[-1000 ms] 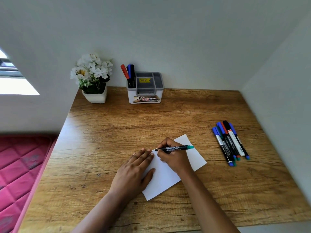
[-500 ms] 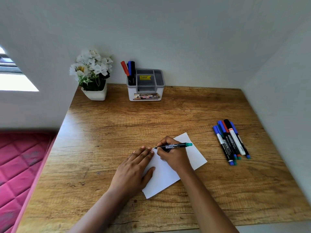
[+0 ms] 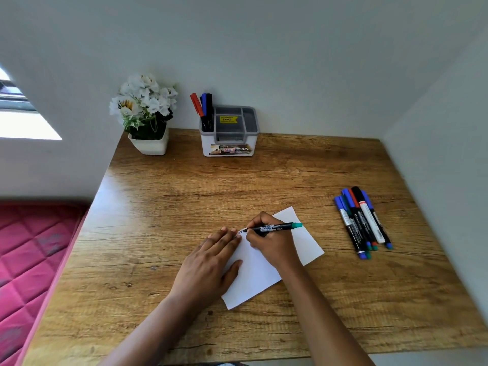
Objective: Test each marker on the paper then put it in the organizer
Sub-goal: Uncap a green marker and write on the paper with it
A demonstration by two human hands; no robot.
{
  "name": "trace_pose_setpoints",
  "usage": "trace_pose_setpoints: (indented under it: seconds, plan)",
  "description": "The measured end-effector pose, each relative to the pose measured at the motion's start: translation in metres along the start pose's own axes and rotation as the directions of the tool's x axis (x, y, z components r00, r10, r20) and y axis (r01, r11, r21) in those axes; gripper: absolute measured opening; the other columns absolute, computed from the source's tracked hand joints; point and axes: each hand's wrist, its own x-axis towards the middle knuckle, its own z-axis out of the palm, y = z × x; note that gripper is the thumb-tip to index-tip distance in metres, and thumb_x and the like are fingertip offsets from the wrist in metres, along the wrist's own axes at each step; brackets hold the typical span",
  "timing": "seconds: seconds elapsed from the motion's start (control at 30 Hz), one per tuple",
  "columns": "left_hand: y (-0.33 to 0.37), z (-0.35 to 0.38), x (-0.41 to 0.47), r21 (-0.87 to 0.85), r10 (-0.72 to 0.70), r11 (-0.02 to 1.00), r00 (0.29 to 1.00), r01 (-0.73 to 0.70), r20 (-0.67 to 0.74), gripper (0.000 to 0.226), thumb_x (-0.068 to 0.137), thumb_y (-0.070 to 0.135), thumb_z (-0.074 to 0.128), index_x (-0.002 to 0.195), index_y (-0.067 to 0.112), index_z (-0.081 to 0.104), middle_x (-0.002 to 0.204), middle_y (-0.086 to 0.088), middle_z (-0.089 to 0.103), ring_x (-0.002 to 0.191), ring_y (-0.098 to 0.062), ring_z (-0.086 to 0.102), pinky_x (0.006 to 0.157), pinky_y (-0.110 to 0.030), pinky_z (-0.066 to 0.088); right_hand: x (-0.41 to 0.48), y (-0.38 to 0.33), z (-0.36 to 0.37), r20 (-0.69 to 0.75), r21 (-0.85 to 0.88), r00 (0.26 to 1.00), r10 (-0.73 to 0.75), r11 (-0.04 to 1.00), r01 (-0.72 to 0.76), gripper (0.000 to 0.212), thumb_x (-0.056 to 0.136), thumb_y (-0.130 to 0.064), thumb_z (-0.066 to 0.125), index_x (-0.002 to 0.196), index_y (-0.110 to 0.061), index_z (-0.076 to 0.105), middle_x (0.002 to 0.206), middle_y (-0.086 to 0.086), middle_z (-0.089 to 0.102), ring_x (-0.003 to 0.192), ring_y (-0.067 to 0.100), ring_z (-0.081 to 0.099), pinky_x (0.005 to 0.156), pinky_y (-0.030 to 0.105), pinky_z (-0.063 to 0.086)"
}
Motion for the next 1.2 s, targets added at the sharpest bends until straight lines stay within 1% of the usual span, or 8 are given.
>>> trace_pose_setpoints:
  seconds: [0.1, 0.2, 0.37, 0.6, 0.77, 0.97, 1.03, 1.2]
  plan:
    - [0.0009, -0.0003, 0.0002, 0.01, -0.001, 1.0, 1.0, 0.001, 0.0, 0.058, 0.097, 0.051, 0.029, 0.141, 0.017, 0.046, 0.144, -0.001, 0.046, 0.136, -0.017, 0.037, 0.104, -0.034, 0.036, 0.0001, 0.0002, -0.0002, 0.0, -0.005, 1.0, -0.003, 1.0, 0.003, 0.009, 0.078, -0.01, 0.069, 0.076, -0.016, 0.062, 0.071, -0.007, 0.064, 0.07, 0.014, 0.063, 0.067, 0.044, 0.056]
    - [0.0009, -0.0009, 0.0005, 0.02, 0.005, 1.0, 1.0, -0.005, 0.009, 0.057, 0.098, 0.051, 0.027, 0.141, 0.018, 0.045, 0.145, -0.001, 0.045, 0.136, -0.017, 0.037, 0.105, -0.034, 0.035, -0.0002, -0.0012, 0.0002, -0.008, -0.023, 1.0, -0.007, 1.0, 0.007, 0.006, 0.079, -0.012, 0.069, 0.079, -0.013, 0.063, 0.072, -0.007, 0.064, 0.072, 0.015, 0.064, 0.068, 0.042, 0.057]
    - [0.0012, -0.0005, -0.0002, 0.025, 0.0, 1.0, 1.0, 0.0, 0.017, 0.059, 0.099, 0.052, 0.023, 0.142, 0.019, 0.043, 0.146, 0.0, 0.043, 0.137, -0.017, 0.035, 0.106, -0.033, 0.032, -0.0009, -0.0026, -0.0002, -0.035, 0.016, 0.999, 0.017, 1.0, -0.017, 0.006, 0.078, -0.008, 0.069, 0.078, -0.01, 0.063, 0.069, -0.006, 0.064, 0.071, 0.021, 0.065, 0.065, 0.048, 0.056]
    - [0.0008, -0.0005, -0.0001, 0.015, -0.002, 1.0, 1.0, 0.001, 0.026, 0.058, 0.098, 0.052, 0.025, 0.143, 0.02, 0.043, 0.147, 0.002, 0.041, 0.139, -0.015, 0.032, 0.106, -0.032, 0.031, -0.0024, -0.0035, 0.0006, -0.044, 0.022, 0.999, 0.029, 0.999, -0.028, 0.012, 0.078, -0.009, 0.068, 0.074, -0.017, 0.061, 0.07, -0.004, 0.064, 0.071, 0.021, 0.064, 0.064, 0.05, 0.056]
    - [-0.0006, 0.0008, -0.0004, 0.004, -0.003, 1.0, 1.0, 0.002, 0.028, 0.059, 0.098, 0.053, 0.023, 0.144, 0.021, 0.041, 0.149, 0.002, 0.039, 0.14, -0.015, 0.03, 0.108, -0.032, 0.029, -0.0034, -0.005, 0.0012, -0.07, 0.048, 0.996, 0.051, 0.998, -0.048, 0.015, 0.079, -0.008, 0.069, 0.074, -0.019, 0.06, 0.068, -0.007, 0.064, 0.067, 0.009, 0.064, 0.066, 0.05, 0.057]
    - [-0.0001, -0.0001, 0.0007, 0.007, -0.002, 1.0, 1.0, 0.002, 0.03, 0.059, 0.098, 0.053, 0.023, 0.143, 0.02, 0.042, 0.148, 0.003, 0.04, 0.139, -0.015, 0.03, 0.108, -0.032, 0.027, -0.0026, -0.0044, 0.0009, -0.069, 0.024, 0.997, 0.045, 0.999, -0.044, 0.02, 0.077, -0.009, 0.069, 0.07, -0.023, 0.058, 0.067, -0.005, 0.063, 0.066, 0.015, 0.065, 0.063, 0.05, 0.057]
    - [-0.0004, 0.0, 0.0004, 0.002, -0.004, 1.0, 1.0, 0.004, 0.028, 0.059, 0.097, 0.053, 0.024, 0.143, 0.021, 0.042, 0.148, 0.003, 0.04, 0.139, -0.014, 0.031, 0.107, -0.031, 0.028, -0.0033, -0.0035, 0.0008, -0.075, 0.021, 0.996, 0.041, 0.999, -0.039, 0.018, 0.077, -0.009, 0.069, 0.069, -0.023, 0.058, 0.067, -0.004, 0.064, 0.067, 0.017, 0.065, 0.062, 0.051, 0.056]
    - [0.0004, -0.0008, 0.0005, -0.009, -0.006, 1.0, 1.0, 0.006, 0.016, 0.057, 0.096, 0.052, 0.028, 0.142, 0.021, 0.044, 0.147, 0.003, 0.043, 0.138, -0.015, 0.033, 0.106, -0.031, 0.033, -0.004, -0.0073, 0.001, -0.08, 0.048, 0.996, 0.044, 0.998, -0.04, 0.016, 0.08, -0.006, 0.068, 0.073, -0.018, 0.06, 0.071, -0.007, 0.064, 0.067, 0.003, 0.064, 0.066, 0.047, 0.059]
